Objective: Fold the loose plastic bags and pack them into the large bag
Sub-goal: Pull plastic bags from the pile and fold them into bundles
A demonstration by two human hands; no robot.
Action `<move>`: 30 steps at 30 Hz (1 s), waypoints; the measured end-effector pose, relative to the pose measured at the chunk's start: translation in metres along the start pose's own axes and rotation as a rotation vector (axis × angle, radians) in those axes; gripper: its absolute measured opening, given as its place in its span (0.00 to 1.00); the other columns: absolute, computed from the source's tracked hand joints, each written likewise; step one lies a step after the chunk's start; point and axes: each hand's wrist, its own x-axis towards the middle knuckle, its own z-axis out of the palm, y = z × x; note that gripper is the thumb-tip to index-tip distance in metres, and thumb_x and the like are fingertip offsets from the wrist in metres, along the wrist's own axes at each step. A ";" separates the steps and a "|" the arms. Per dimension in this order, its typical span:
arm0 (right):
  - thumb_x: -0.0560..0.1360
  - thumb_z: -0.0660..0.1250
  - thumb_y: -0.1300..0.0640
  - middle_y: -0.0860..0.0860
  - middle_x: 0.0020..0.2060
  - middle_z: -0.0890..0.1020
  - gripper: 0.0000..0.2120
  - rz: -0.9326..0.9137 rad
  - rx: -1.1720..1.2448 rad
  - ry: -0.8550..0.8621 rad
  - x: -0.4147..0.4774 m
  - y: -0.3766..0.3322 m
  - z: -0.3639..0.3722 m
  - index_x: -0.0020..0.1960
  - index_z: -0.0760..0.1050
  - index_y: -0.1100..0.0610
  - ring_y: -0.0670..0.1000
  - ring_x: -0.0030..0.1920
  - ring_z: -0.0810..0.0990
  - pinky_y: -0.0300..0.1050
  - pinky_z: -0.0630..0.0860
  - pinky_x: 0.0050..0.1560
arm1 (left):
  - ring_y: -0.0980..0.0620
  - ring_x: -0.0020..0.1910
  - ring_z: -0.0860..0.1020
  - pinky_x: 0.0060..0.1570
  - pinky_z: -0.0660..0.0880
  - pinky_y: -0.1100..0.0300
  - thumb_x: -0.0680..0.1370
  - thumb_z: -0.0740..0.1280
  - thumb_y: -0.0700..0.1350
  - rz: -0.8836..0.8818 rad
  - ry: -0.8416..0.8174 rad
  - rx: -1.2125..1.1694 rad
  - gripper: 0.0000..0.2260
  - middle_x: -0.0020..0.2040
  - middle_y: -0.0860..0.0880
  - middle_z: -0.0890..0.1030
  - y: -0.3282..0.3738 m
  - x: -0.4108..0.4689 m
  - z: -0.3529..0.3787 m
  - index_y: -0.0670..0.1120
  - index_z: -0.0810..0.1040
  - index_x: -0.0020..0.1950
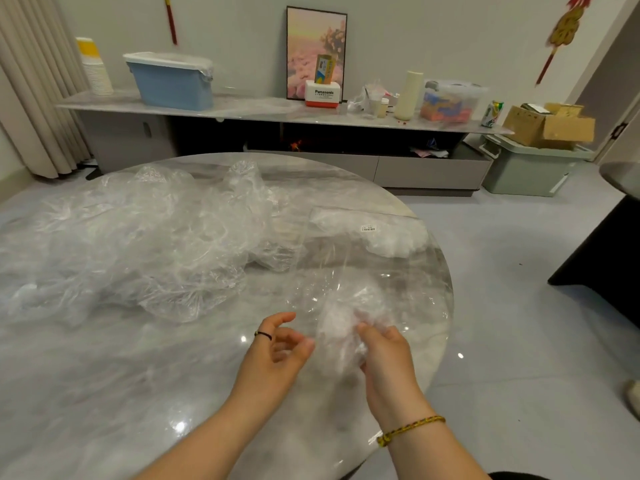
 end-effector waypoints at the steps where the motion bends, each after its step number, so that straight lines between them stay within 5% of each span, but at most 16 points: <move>1: 0.76 0.59 0.70 0.51 0.36 0.78 0.12 -0.011 0.013 0.042 0.004 -0.004 -0.004 0.46 0.75 0.54 0.49 0.34 0.75 0.35 0.72 0.28 | 0.56 0.47 0.74 0.47 0.69 0.74 0.75 0.68 0.44 0.053 0.023 0.094 0.11 0.44 0.56 0.75 -0.001 0.006 -0.002 0.59 0.70 0.47; 3: 0.76 0.59 0.69 0.51 0.37 0.77 0.11 -0.035 0.049 0.102 0.011 -0.012 -0.014 0.47 0.74 0.55 0.50 0.36 0.76 0.33 0.73 0.28 | 0.56 0.55 0.72 0.56 0.63 0.69 0.77 0.62 0.53 0.151 0.034 0.372 0.04 0.50 0.60 0.72 -0.002 0.018 -0.005 0.58 0.76 0.49; 5: 0.76 0.60 0.69 0.52 0.40 0.77 0.09 -0.062 0.076 0.134 0.017 -0.018 -0.023 0.48 0.73 0.57 0.51 0.40 0.76 0.38 0.75 0.38 | 0.54 0.63 0.67 0.58 0.56 0.68 0.69 0.50 0.65 0.249 -0.011 0.634 0.27 0.59 0.59 0.69 -0.005 0.029 -0.006 0.53 0.80 0.54; 7: 0.76 0.60 0.68 0.52 0.40 0.77 0.09 -0.089 0.086 0.151 0.021 -0.023 -0.029 0.45 0.73 0.56 0.51 0.41 0.76 0.42 0.73 0.44 | 0.51 0.69 0.62 0.61 0.51 0.66 0.64 0.41 0.66 0.297 -0.032 0.795 0.37 0.68 0.54 0.67 -0.004 0.041 -0.005 0.52 0.82 0.53; 11: 0.75 0.60 0.69 0.52 0.38 0.77 0.11 -0.096 0.084 0.161 0.027 -0.025 -0.034 0.41 0.72 0.55 0.53 0.40 0.76 0.44 0.73 0.45 | 0.51 0.74 0.51 0.70 0.41 0.59 0.65 0.37 0.66 0.278 -0.120 1.028 0.39 0.75 0.53 0.56 0.000 0.057 -0.001 0.51 0.81 0.53; 13: 0.74 0.60 0.70 0.53 0.35 0.74 0.11 -0.076 0.067 0.158 0.029 -0.024 -0.035 0.38 0.71 0.57 0.55 0.37 0.72 0.44 0.70 0.40 | 0.52 0.75 0.46 0.71 0.38 0.57 0.76 0.44 0.63 0.216 -0.177 1.165 0.28 0.77 0.53 0.48 -0.002 0.064 0.000 0.53 0.77 0.59; 16: 0.74 0.61 0.69 0.54 0.34 0.71 0.10 -0.049 0.048 0.143 0.032 -0.022 -0.034 0.37 0.71 0.57 0.55 0.39 0.68 0.45 0.67 0.39 | 0.52 0.75 0.45 0.72 0.38 0.53 0.81 0.52 0.53 0.134 -0.254 1.220 0.17 0.77 0.51 0.45 -0.001 0.069 0.001 0.54 0.69 0.68; 24: 0.74 0.60 0.69 0.53 0.35 0.70 0.06 -0.018 0.025 0.112 0.032 -0.021 -0.033 0.41 0.73 0.62 0.54 0.40 0.67 0.45 0.66 0.41 | 0.52 0.75 0.47 0.72 0.39 0.54 0.81 0.53 0.52 0.088 -0.292 1.348 0.28 0.77 0.51 0.43 -0.005 0.075 0.002 0.48 0.45 0.76; 27: 0.74 0.61 0.69 0.53 0.35 0.70 0.05 -0.018 0.036 0.104 0.029 -0.021 -0.031 0.43 0.74 0.64 0.54 0.40 0.68 0.46 0.67 0.44 | 0.54 0.75 0.52 0.72 0.41 0.57 0.81 0.53 0.51 0.148 -0.239 1.303 0.27 0.77 0.53 0.45 0.000 0.075 0.000 0.48 0.44 0.76; 30: 0.74 0.60 0.70 0.54 0.36 0.74 0.10 -0.044 0.065 0.084 0.025 -0.024 -0.028 0.41 0.75 0.57 0.55 0.40 0.71 0.46 0.70 0.44 | 0.54 0.69 0.64 0.67 0.57 0.63 0.81 0.56 0.48 0.192 -0.172 1.103 0.25 0.76 0.57 0.52 0.007 0.073 -0.004 0.49 0.51 0.76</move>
